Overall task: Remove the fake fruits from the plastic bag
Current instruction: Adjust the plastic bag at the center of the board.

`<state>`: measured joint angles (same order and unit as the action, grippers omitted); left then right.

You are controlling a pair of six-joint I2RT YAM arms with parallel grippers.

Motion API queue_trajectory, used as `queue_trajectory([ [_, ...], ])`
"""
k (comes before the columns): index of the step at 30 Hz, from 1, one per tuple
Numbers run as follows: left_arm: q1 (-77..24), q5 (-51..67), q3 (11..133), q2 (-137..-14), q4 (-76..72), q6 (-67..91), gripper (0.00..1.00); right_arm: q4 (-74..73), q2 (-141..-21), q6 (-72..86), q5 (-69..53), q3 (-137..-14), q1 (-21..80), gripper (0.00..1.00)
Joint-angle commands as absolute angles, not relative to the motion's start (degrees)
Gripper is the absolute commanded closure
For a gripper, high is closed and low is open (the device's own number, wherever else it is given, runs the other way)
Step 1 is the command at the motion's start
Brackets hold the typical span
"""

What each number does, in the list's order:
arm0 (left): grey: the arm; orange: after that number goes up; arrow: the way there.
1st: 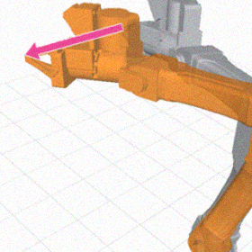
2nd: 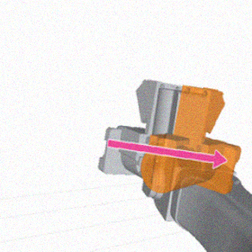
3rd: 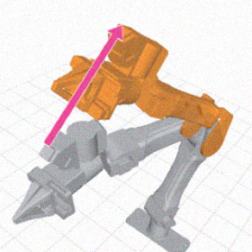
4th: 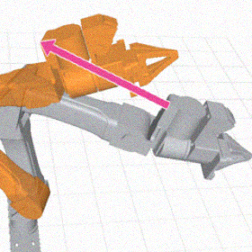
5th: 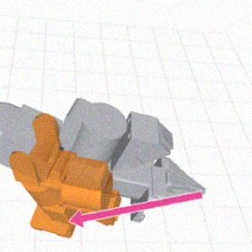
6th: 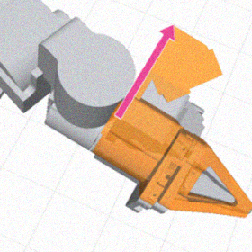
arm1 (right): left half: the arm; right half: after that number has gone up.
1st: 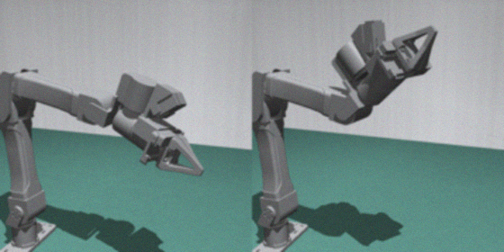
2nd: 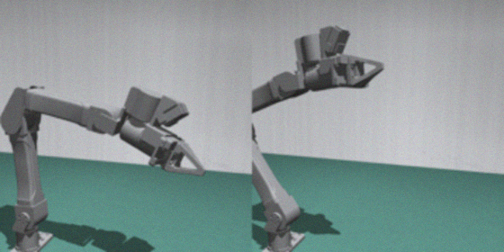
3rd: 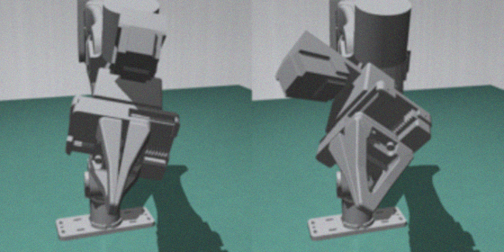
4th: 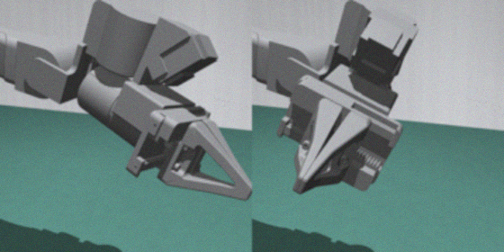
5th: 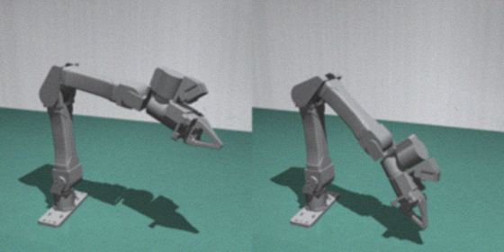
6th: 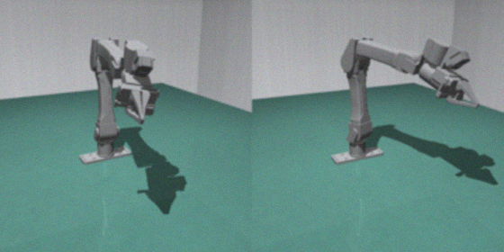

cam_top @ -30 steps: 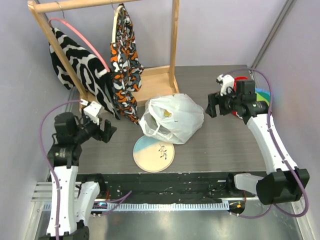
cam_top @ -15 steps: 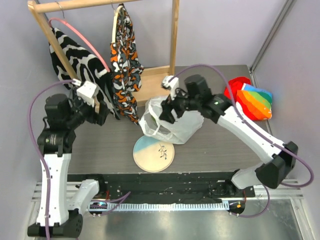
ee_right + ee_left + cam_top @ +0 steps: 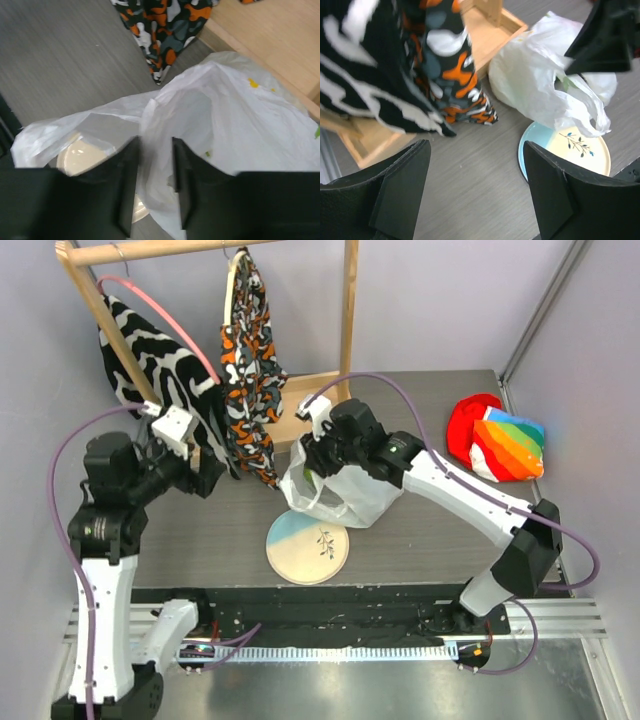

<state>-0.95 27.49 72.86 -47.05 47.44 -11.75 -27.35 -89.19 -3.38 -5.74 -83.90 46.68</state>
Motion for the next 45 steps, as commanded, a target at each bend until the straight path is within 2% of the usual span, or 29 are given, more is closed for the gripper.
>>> queue_trajectory([
  [1, -6.1, 31.5, 81.5, -56.1, 50.2, -18.3, 0.20, -25.4, -87.9, 1.1, -1.3, -87.1, 42.6, 0.85],
  [3, -10.3, 28.3, 85.2, -58.9, 51.1, -20.0, 0.19, -25.9, -86.6, 2.6, -2.2, -86.7, 39.9, 0.97],
  [4, -15.2, 26.7, 86.2, -61.7, 51.9, -20.5, 0.19, -26.2, -84.7, 5.2, -3.2, -86.2, 35.7, 0.99],
  [11, -33.4, 18.3, 86.3, -69.9, 48.9, -22.2, 0.14, -28.0, -74.5, 7.6, -12.2, -79.6, 18.0, 0.99],
  [15, -44.4, 12.1, 85.9, -74.8, 47.4, -23.8, 0.12, -28.9, -68.6, 7.3, -14.6, -75.1, 16.4, 0.99],
  [18, -51.8, 0.7, 83.9, -77.2, 45.3, -24.9, 0.12, -29.4, -66.0, 7.3, -15.0, -73.0, 15.7, 0.99],
  [19, -52.2, -4.9, 83.1, -77.3, 44.1, -24.6, 0.12, -29.7, -65.7, 7.3, -15.2, -72.9, 15.5, 0.99],
  [29, -52.4, -20.9, 83.7, -75.6, 45.0, -27.1, 0.13, -30.6, -61.8, 8.3, -16.7, -69.3, 12.6, 0.99],
  [34, -51.8, -15.8, 84.9, -75.4, 52.0, -25.8, 0.16, -32.6, -61.9, 7.8, -15.7, -70.0, 12.2, 0.99],
  [39, -51.7, -8.4, 85.1, -74.6, 60.0, -24.8, 0.26, -32.0, -62.7, 8.2, -14.8, -70.4, 12.1, 0.99],
  [45, -51.8, -5.5, 85.6, -76.5, 63.1, -25.2, 0.35, -31.8, -62.9, 8.6, -12.0, -70.5, 10.4, 0.99],
])
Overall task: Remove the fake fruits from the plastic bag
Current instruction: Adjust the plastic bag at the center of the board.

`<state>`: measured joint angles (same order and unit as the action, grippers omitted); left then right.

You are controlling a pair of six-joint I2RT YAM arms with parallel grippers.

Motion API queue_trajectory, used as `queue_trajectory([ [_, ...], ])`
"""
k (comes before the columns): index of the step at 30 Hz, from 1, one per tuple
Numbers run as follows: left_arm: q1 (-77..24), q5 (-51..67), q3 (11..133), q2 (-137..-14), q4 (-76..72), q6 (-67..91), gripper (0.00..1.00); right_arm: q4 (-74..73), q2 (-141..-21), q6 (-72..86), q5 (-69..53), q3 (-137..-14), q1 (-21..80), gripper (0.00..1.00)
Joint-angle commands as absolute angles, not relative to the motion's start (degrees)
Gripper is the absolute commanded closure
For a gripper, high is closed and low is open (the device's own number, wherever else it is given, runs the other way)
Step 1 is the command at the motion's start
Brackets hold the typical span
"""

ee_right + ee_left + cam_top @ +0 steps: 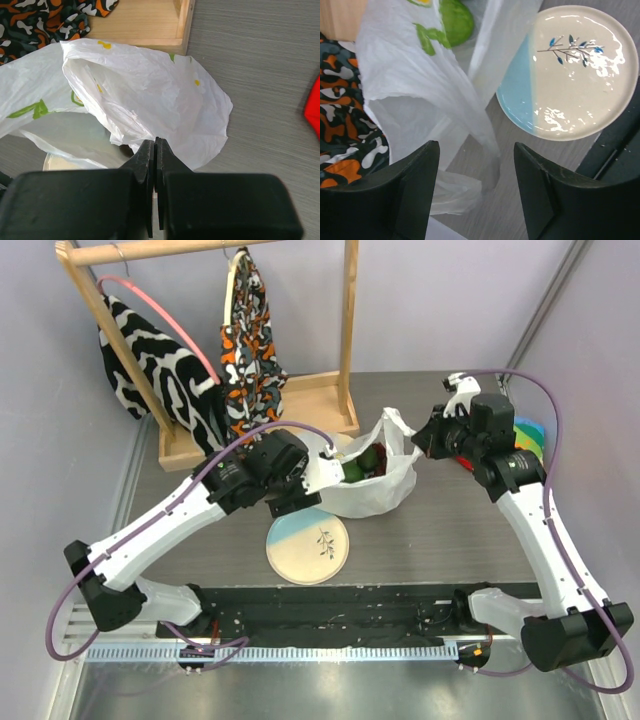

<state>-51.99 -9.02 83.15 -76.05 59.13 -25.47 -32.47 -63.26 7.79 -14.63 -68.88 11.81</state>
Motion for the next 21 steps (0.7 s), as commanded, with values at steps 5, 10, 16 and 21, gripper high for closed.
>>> queue_trajectory([
  [5, -48.3, -2.1, 88.2, -80.9, 62.3, -28.0, 1.00, -32.4, -64.2, 7.5, -10.0, -71.5, 9.1, 0.99],
  [10, -40.4, 10.1, 101.0, -93.7, 54.4, -24.4, 1.00, -32.4, -69.4, 6.1, -4.8, -74.4, 2.9, 0.99],
  [16, -37.2, 20.9, 142.2, -121.1, 53.7, -9.8, 1.00, -30.4, -86.1, 5.2, -4.5, -92.3, -10.1, 0.99],
  [21, -37.3, 18.1, 149.1, -125.5, 39.1, -11.5, 1.00, -28.0, -99.2, 4.1, -6.9, -110.9, -12.7, 0.99],
])
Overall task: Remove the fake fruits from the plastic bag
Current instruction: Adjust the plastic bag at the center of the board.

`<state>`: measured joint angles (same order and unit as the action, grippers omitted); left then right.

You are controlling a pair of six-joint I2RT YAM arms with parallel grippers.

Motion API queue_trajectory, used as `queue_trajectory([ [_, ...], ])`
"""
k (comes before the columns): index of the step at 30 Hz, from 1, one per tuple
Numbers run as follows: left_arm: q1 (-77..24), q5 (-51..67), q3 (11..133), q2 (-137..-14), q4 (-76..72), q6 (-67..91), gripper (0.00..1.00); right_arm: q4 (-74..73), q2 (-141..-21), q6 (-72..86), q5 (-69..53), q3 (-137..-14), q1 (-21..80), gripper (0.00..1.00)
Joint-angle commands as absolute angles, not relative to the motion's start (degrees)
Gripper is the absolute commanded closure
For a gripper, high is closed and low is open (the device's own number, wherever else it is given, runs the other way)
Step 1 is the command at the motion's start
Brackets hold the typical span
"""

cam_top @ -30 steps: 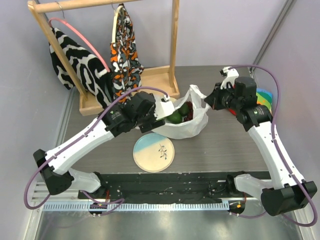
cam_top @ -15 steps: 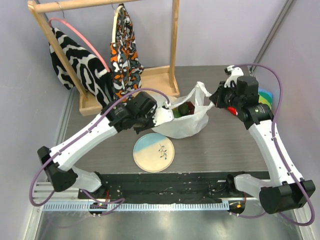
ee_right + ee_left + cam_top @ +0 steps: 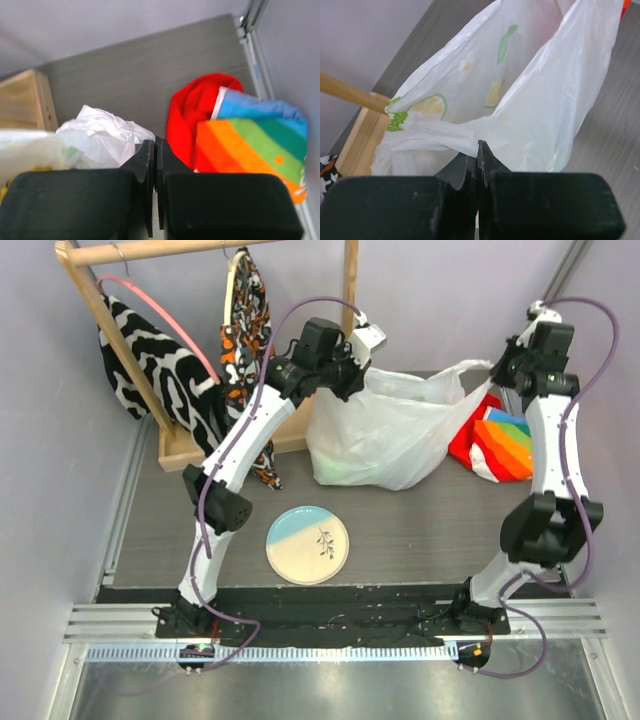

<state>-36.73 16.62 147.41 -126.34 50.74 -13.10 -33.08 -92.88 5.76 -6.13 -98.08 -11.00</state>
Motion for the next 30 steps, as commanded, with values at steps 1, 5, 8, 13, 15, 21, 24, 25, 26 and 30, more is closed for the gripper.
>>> queue_trajectory([
  [1, -37.3, 17.1, 145.7, -125.1, 32.3, -12.5, 1.00, -27.4, -101.1, 4.7, -6.8, -113.1, -12.7, 0.99],
  [5, -37.2, 12.3, 151.6, -128.2, 24.3, -15.5, 1.00, -23.8, -108.0, 7.0, -9.0, -124.0, -12.7, 0.99],
  [8, -37.2, 10.6, 151.7, -126.5, 18.0, -17.5, 1.00, -23.5, -106.3, 6.9, -10.2, -125.4, -12.8, 0.99],
  [13, -37.2, 13.4, 149.9, -123.0, 16.0, -21.3, 1.00, -19.2, -94.0, 4.8, -13.8, -110.4, -14.7, 0.99],
  [15, -37.2, 14.8, 148.4, -121.0, 20.2, -20.5, 1.00, -16.4, -85.6, 3.5, -13.6, -98.4, -15.6, 0.99],
  [21, -37.4, 20.0, 127.2, -109.8, 32.1, -5.6, 0.89, -22.7, -67.7, 2.7, -16.6, -70.6, -16.0, 0.99],
  [24, -37.4, 24.6, 112.7, -102.1, 39.2, -0.6, 0.65, -31.2, -58.3, 2.6, -18.5, -59.4, -16.0, 0.99],
  [25, -37.4, 25.0, 109.8, -98.5, 41.1, -0.4, 0.57, -35.6, -53.7, 1.5, -19.2, -57.3, -16.0, 0.98],
  [26, -37.4, 25.1, 107.3, -96.6, 42.9, -0.4, 0.49, -37.5, -51.7, 1.0, -19.4, -54.4, -16.0, 0.95],
  [30, -36.8, 13.3, 95.3, -84.6, 46.7, -2.8, 0.19, -42.3, -44.6, -3.9, -21.3, -59.0, -15.8, 0.41],
])
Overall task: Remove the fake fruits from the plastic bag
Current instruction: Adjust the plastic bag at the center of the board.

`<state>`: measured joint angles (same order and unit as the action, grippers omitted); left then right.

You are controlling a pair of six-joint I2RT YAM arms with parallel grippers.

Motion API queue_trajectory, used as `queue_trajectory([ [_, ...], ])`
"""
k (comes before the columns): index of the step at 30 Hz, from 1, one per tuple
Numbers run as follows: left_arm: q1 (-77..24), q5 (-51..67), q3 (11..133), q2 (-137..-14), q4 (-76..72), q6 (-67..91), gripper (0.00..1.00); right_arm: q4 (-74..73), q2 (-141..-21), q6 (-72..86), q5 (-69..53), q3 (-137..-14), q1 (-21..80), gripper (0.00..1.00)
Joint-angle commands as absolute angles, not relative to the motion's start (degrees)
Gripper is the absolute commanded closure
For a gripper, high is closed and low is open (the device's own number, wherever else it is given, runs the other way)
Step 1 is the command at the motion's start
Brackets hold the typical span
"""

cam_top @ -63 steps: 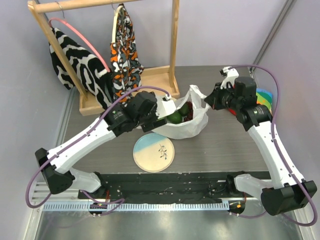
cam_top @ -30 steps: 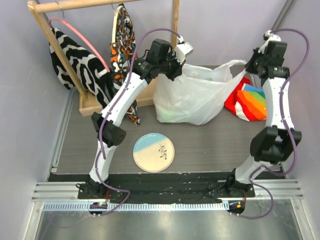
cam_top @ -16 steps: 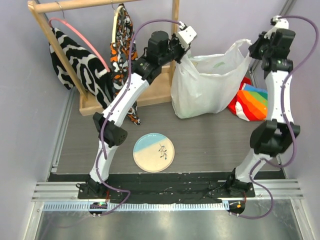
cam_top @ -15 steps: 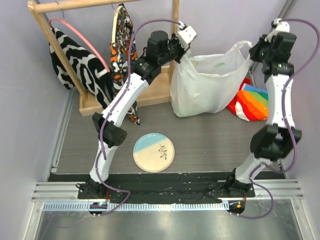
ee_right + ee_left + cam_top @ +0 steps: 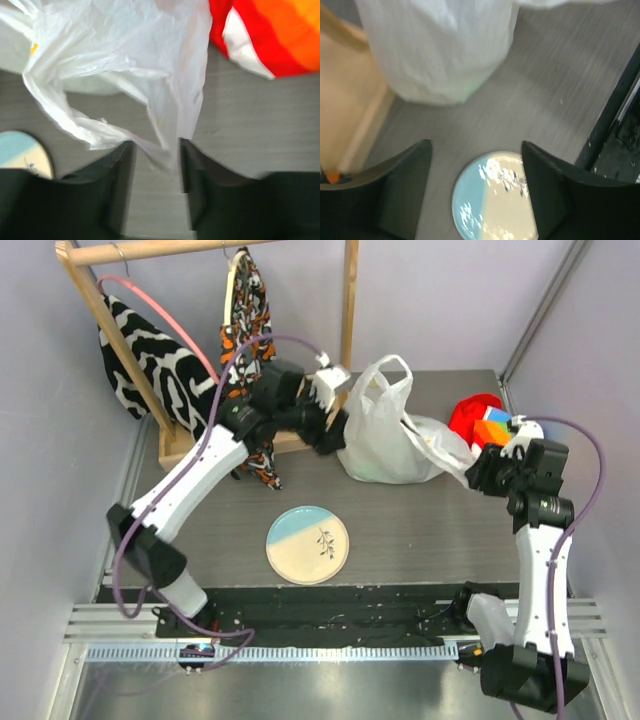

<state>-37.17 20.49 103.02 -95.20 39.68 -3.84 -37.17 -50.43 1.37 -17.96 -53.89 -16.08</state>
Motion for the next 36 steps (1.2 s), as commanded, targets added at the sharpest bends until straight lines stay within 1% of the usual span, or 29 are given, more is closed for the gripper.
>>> queue_trajectory([
  [1, -36.3, 12.1, 91.9, -82.3, 47.0, -5.0, 0.13, -43.4, -44.5, -5.2, -22.5, -61.2, -15.7, 0.36],
  [2, -35.4, 12.0, 91.1, -78.7, 48.1, -6.6, 0.09, -44.2, -44.9, -8.6, -23.4, -66.3, -15.8, 0.33],
  [4, -32.5, 13.0, 89.7, -77.2, 53.9, -13.2, 0.09, -44.6, -45.6, -11.0, -23.7, -70.9, -15.8, 0.27],
  [6, -30.3, 13.8, 87.8, -77.5, 59.7, -17.1, 0.10, -44.6, -46.7, -14.2, -26.5, -76.0, -15.7, 0.27],
  [7, -30.1, 14.0, 86.9, -78.2, 60.9, -19.9, 0.11, -44.8, -46.9, -15.1, -31.5, -77.1, -15.7, 0.27],
  [8, -30.0, 13.7, 84.1, -79.0, 61.5, -20.8, 0.13, -44.8, -47.2, -15.6, -35.0, -78.6, -15.7, 0.28],
  [9, -30.0, 13.4, 82.8, -81.0, 61.5, -21.3, 0.15, -44.7, -47.9, -15.6, -38.5, -78.8, -15.8, 0.34],
  [10, -30.0, 13.4, 81.7, -82.1, 61.3, -21.6, 0.17, -45.3, -48.4, -15.6, -42.0, -78.8, -15.7, 0.37],
  [11, -30.0, 13.7, 80.1, -83.1, 60.7, -22.8, 0.20, -46.2, -49.0, -15.6, -48.3, -77.6, -15.7, 0.41],
  [12, -30.1, 14.1, 78.5, -85.5, 60.6, -23.4, 0.21, -47.0, -51.0, -15.4, -49.5, -76.6, -15.7, 0.49],
  [15, -30.1, 13.5, 75.6, -87.8, 57.0, -24.5, 0.22, -51.4, -54.0, -19.5, -49.7, -72.3, -15.7, 0.60],
  [16, -30.1, 13.0, 75.2, -88.9, 55.9, -24.5, 0.23, -53.2, -55.5, -23.5, -49.6, -71.4, -15.7, 0.60],
  [19, -30.0, 13.8, 76.2, -90.9, 52.8, -24.0, 0.25, -51.0, -57.8, -25.2, -47.0, -67.7, -15.7, 0.62],
  [21, -30.1, 17.3, 79.0, -91.4, 51.6, -21.6, 0.25, -48.8, -59.1, -25.1, -47.2, -67.3, -15.7, 0.62],
  [22, -30.3, 18.4, 83.2, -91.7, 51.4, -20.4, 0.25, -48.0, -59.7, -24.5, -47.4, -67.4, -15.7, 0.62],
  [23, -30.9, 19.2, 85.5, -91.6, 50.7, -19.3, 0.23, -47.3, -60.9, -23.2, -47.5, -67.7, -15.7, 0.60],
  [24, -31.3, 21.2, 87.8, -91.3, 50.0, -16.6, 0.22, -46.1, -61.3, -22.6, -47.5, -67.8, -15.7, 0.55],
  [25, -31.5, 22.1, 92.7, -91.0, 48.7, -15.0, 0.20, -45.4, -61.6, -22.0, -47.1, -68.2, -15.7, 0.49],
  [26, -31.8, 22.9, 94.7, -90.1, 45.2, -13.6, 0.16, -44.9, -61.4, -21.1, -46.7, -68.4, -15.7, 0.40],
  [28, -32.5, 24.2, 101.9, -90.3, 40.8, -9.0, 0.11, -44.4, -60.9, -21.2, -46.2, -68.6, -15.7, 0.33],
  [29, -32.7, 24.4, 105.0, -91.9, 40.0, -7.7, 0.10, -44.5, -60.1, -21.7, -46.4, -68.6, -15.6, 0.29],
  [31, -33.0, 26.2, 109.9, -95.0, 38.9, -3.5, 0.09, -45.7, -59.2, -22.7, -47.3, -68.4, -15.7, 0.25],
  [32, -33.0, 26.7, 115.0, -98.5, 38.5, -1.8, 0.09, -46.4, -58.6, -23.3, -47.8, -68.2, -15.7, 0.23],
  [36, -33.9, 30.0, 120.1, -104.0, 31.0, 8.5, 0.09, -50.9, -57.9, -26.7, -48.3, -67.2, -15.6, 0.22],
])
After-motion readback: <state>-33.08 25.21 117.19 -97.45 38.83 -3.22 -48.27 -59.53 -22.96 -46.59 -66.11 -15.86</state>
